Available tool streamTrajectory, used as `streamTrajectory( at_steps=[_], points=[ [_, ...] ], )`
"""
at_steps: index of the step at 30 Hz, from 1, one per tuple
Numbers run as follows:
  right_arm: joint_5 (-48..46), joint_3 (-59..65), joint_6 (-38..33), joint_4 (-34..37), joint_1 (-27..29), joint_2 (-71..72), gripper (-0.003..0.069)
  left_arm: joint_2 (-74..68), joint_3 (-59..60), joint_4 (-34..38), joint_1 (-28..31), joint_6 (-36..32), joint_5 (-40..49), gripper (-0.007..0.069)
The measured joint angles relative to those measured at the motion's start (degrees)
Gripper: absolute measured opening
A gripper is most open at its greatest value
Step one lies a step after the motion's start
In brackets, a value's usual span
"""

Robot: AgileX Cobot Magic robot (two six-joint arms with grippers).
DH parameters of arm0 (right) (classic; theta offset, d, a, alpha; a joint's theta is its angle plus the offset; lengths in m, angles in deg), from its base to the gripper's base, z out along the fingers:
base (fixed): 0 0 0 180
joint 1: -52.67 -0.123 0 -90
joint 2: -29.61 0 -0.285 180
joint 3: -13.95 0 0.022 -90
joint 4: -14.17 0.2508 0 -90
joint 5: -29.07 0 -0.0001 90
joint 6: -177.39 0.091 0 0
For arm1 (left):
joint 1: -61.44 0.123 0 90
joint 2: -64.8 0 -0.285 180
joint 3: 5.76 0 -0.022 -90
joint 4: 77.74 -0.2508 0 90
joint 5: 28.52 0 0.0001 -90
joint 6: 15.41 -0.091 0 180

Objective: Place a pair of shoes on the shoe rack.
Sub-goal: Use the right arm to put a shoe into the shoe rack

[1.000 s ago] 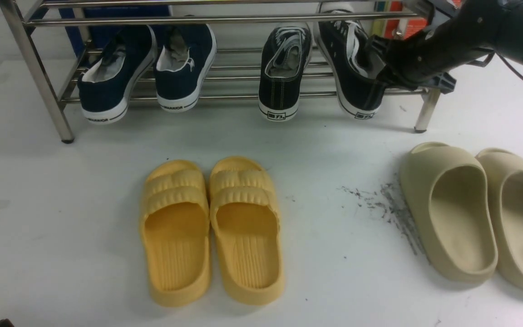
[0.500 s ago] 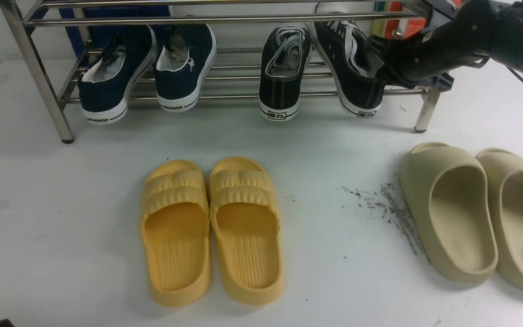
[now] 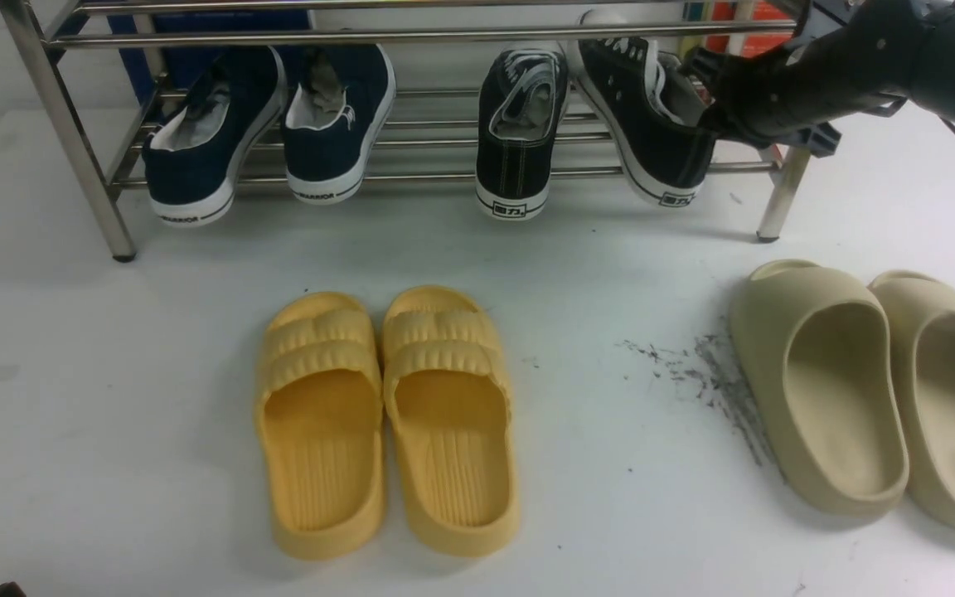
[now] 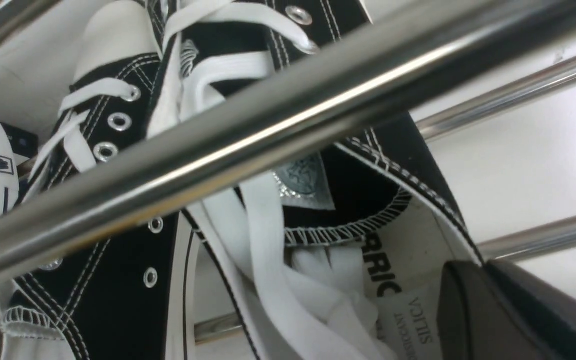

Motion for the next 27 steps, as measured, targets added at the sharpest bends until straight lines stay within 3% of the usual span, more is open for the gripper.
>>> streamTrajectory(
  at_steps=[15, 27],
  points=[
    [-5.3, -0.1, -6.4, -0.1, 0.0, 3.1, 0.003, 0.0, 0.0, 0.0, 0.0, 0.0, 0.0, 0.0237],
    [-2.6, -0.1, -7.2, 4.1, -1.1, 3.1, 0.0033, 0.0, 0.0, 0.0, 0.0, 0.0, 0.0, 0.0237]
  ],
)
